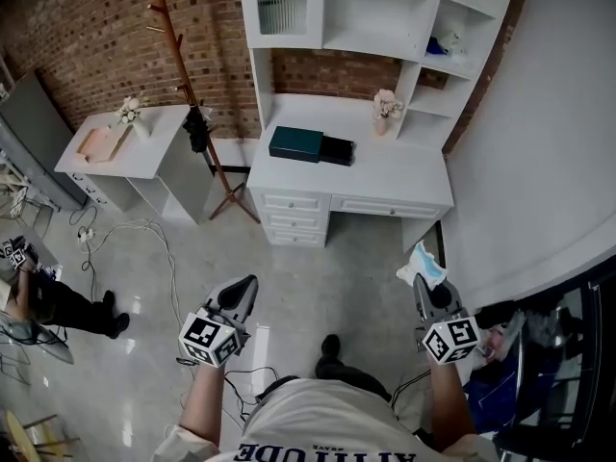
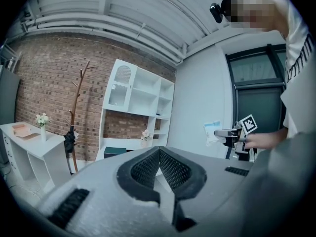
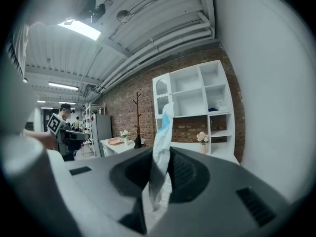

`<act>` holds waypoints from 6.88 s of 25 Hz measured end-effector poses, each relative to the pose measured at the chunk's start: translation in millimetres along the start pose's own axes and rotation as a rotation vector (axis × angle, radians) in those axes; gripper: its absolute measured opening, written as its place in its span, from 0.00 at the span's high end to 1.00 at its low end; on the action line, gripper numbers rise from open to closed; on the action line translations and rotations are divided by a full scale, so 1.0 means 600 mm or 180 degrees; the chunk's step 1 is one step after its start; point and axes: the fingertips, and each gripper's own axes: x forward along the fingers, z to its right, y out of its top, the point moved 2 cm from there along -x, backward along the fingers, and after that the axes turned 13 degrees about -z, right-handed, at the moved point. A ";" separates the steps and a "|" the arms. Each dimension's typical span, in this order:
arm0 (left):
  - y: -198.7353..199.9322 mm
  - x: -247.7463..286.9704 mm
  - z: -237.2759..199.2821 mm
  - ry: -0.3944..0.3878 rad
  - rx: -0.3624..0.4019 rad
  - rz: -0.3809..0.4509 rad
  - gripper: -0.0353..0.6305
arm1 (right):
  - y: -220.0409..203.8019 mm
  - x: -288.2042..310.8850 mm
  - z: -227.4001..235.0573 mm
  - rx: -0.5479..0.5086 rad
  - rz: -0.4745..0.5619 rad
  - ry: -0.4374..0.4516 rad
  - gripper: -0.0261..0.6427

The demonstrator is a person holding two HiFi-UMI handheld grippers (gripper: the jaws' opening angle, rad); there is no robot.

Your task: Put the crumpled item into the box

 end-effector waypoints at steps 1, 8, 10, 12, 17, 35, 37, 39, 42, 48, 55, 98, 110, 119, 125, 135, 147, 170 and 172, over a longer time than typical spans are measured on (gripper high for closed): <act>0.006 0.013 -0.001 0.0014 -0.0006 0.0000 0.91 | 0.005 0.011 0.011 -0.0015 -0.0007 0.0017 0.85; 0.049 0.098 -0.007 0.0145 -0.0027 -0.0021 0.91 | 0.039 0.079 0.090 -0.0105 -0.0027 0.0147 0.85; 0.060 0.120 -0.006 0.0189 -0.0027 -0.0021 0.91 | 0.042 0.097 0.114 -0.0100 -0.0041 0.0186 0.85; 0.070 0.138 -0.004 0.0232 -0.0019 -0.0021 0.91 | 0.043 0.112 0.133 -0.0098 -0.0057 0.0232 0.85; 0.082 0.172 -0.003 0.0307 -0.0030 -0.0038 0.91 | 0.048 0.143 0.169 -0.0100 -0.0068 0.0291 0.85; 0.120 0.281 -0.066 0.0309 -0.0024 -0.0057 0.91 | 0.077 0.238 0.226 -0.0118 -0.0160 0.0243 0.85; 0.127 0.303 -0.082 0.0275 -0.0016 -0.0054 0.91 | 0.081 0.255 0.232 -0.0114 -0.0181 0.0209 0.85; 0.134 0.325 -0.100 0.0247 -0.0008 -0.0060 0.91 | 0.084 0.274 0.239 -0.0104 -0.0213 0.0178 0.85; 0.146 0.356 -0.133 0.0198 0.0000 -0.0061 0.91 | 0.091 0.309 0.246 -0.0090 -0.0261 0.0134 0.85; 0.172 0.414 -0.221 0.0084 0.0059 -0.0134 0.91 | 0.113 0.395 0.241 -0.0001 -0.0360 0.0047 0.85; 0.199 0.488 -0.324 -0.0082 0.0111 -0.0208 0.91 | 0.142 0.495 0.233 0.0045 -0.0479 -0.0078 0.85; 0.247 0.659 -0.512 0.0693 -0.0373 -0.0358 0.91 | 0.224 0.963 0.320 -0.0486 -0.1091 0.0967 0.85; 0.206 0.704 -0.489 0.0990 -0.0692 -0.0513 0.91 | 0.091 1.135 0.351 -0.1035 -0.1801 0.1269 0.85; 0.163 0.708 -0.486 0.1165 -0.1001 -0.0644 0.91 | -0.020 1.245 0.339 -0.1735 -0.2320 0.1394 0.85; 0.142 0.709 -0.496 0.1240 -0.1155 -0.0694 0.91 | -0.077 1.296 0.325 -0.2199 -0.2677 0.1499 0.85; 0.114 0.684 -0.515 0.1388 -0.1331 -0.0734 0.91 | -0.126 1.351 0.320 -0.3601 -0.2749 0.1208 0.85; 0.090 0.651 -0.501 0.1501 -0.1438 -0.0798 0.91 | -0.156 1.321 0.281 -0.2629 -0.3328 0.2122 0.62; 0.093 0.652 -0.468 0.1415 -0.1303 -0.0713 0.91 | -0.061 1.257 0.278 -0.1558 -0.2642 0.1985 0.82; 0.102 0.658 -0.461 0.1389 -0.1239 -0.0693 0.91 | -0.048 1.242 0.274 -0.1522 -0.2525 0.2008 0.84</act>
